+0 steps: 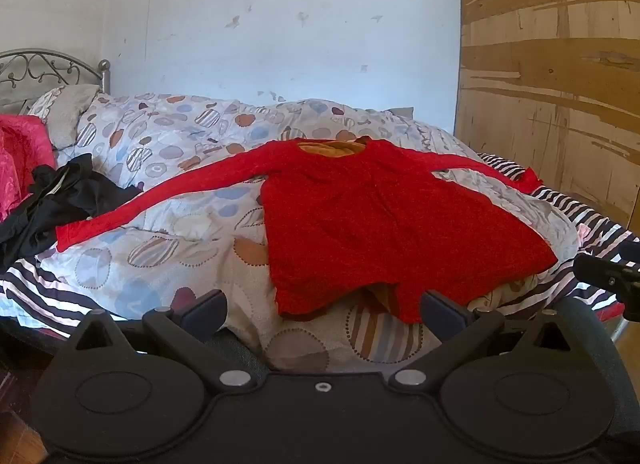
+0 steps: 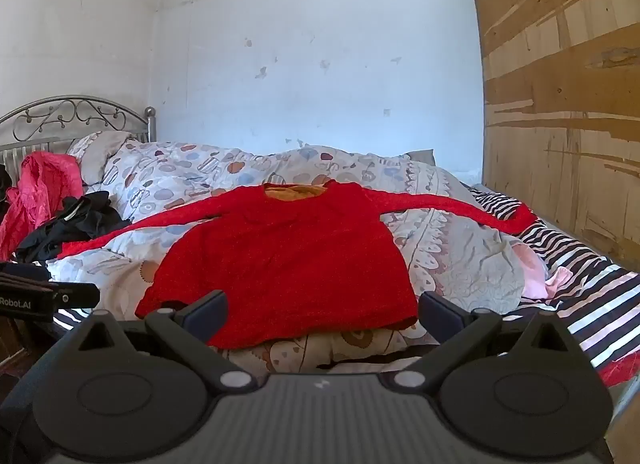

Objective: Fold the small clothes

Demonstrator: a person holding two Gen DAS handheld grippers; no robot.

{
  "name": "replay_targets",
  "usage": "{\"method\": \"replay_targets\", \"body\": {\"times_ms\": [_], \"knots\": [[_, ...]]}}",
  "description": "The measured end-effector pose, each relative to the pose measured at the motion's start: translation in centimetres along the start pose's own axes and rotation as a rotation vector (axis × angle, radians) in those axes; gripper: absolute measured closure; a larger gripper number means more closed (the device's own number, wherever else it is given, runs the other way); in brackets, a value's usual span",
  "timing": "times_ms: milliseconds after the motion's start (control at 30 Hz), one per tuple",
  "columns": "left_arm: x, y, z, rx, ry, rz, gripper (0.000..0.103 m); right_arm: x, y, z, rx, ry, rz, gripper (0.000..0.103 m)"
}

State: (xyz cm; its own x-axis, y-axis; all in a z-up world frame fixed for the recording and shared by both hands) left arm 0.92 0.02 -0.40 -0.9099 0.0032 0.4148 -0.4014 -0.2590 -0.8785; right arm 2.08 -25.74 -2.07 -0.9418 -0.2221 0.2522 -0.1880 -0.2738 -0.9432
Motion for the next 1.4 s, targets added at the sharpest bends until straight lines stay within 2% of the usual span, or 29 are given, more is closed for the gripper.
{"method": "replay_targets", "body": {"times_ms": [1400], "knots": [[0.26, 0.16, -0.54, 0.004, -0.001, -0.005, 0.001, -0.11, 0.09, 0.04, -0.022, 0.004, -0.015, 0.0]]}}
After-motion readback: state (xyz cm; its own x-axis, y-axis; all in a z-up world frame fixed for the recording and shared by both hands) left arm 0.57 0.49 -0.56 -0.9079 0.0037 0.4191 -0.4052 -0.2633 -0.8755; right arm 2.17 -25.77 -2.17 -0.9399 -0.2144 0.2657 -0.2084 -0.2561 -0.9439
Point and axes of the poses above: each gripper's, at about its wrist camera, not at the fingertips, and x roughly against the way its jaws point, z to its right, y to its underside, the point moved 1 cm from there along -x, roughly the way its jaws point, and after that the axes turned 14 degrees about x, right-handed, at the moved point
